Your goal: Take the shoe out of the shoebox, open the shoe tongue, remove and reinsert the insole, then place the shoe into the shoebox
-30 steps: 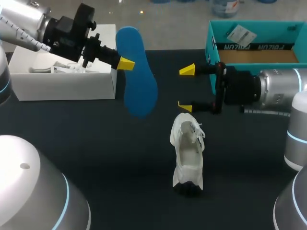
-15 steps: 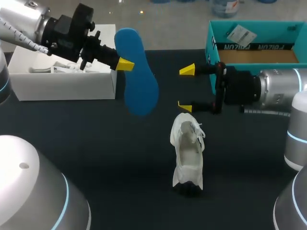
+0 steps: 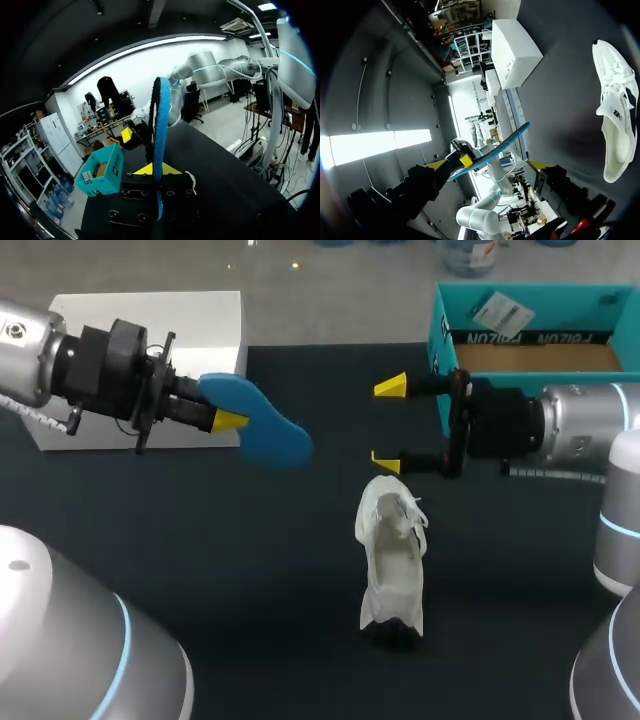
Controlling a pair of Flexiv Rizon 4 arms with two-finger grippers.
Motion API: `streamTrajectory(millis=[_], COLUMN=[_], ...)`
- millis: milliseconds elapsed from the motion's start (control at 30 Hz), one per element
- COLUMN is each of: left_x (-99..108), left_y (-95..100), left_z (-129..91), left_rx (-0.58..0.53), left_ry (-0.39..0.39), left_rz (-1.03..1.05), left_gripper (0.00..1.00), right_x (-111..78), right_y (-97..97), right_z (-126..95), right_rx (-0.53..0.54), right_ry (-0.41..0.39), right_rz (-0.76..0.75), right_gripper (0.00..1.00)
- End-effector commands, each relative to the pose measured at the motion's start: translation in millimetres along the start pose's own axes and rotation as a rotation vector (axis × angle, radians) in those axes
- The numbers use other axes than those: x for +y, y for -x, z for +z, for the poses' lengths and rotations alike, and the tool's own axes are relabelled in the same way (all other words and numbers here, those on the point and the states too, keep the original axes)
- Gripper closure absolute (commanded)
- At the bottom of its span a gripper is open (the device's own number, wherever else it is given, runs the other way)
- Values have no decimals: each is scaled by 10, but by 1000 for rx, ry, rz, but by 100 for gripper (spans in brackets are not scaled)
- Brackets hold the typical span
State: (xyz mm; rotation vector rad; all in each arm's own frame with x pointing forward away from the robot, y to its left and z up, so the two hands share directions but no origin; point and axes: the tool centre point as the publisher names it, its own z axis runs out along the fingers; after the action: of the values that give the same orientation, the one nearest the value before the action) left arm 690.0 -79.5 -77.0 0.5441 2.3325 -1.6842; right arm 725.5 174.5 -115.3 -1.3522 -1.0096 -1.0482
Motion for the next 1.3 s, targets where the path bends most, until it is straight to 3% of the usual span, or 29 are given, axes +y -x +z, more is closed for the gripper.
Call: streamTrajectory(millis=[33, 367, 533, 767, 1033, 1300], left_x=[12, -190, -226, -240, -298, -240], left_y=[-136, -50, -18, 99, 333, 222], left_z=[137, 537, 691, 812, 797, 992], left_rx=[-86, -64, -66, -94, -123, -76], left_ry=[-12, -55, -41, -22, -9, 12], left_rz=[139, 176, 213, 261, 303, 339], left_gripper=[100, 100, 100, 100, 100, 100], right_x=[-2, -2, -2, -2, -2, -2], right_y=[8, 8, 8, 8, 8, 8], right_z=[16, 16, 16, 16, 16, 16], right_rx=[-2, -2, -2, -2, -2, -2], right_ry=[1, 1, 1, 1, 1, 1], right_rz=[0, 0, 0, 0, 0, 0], right_gripper=[0, 0, 0, 0, 0, 0])
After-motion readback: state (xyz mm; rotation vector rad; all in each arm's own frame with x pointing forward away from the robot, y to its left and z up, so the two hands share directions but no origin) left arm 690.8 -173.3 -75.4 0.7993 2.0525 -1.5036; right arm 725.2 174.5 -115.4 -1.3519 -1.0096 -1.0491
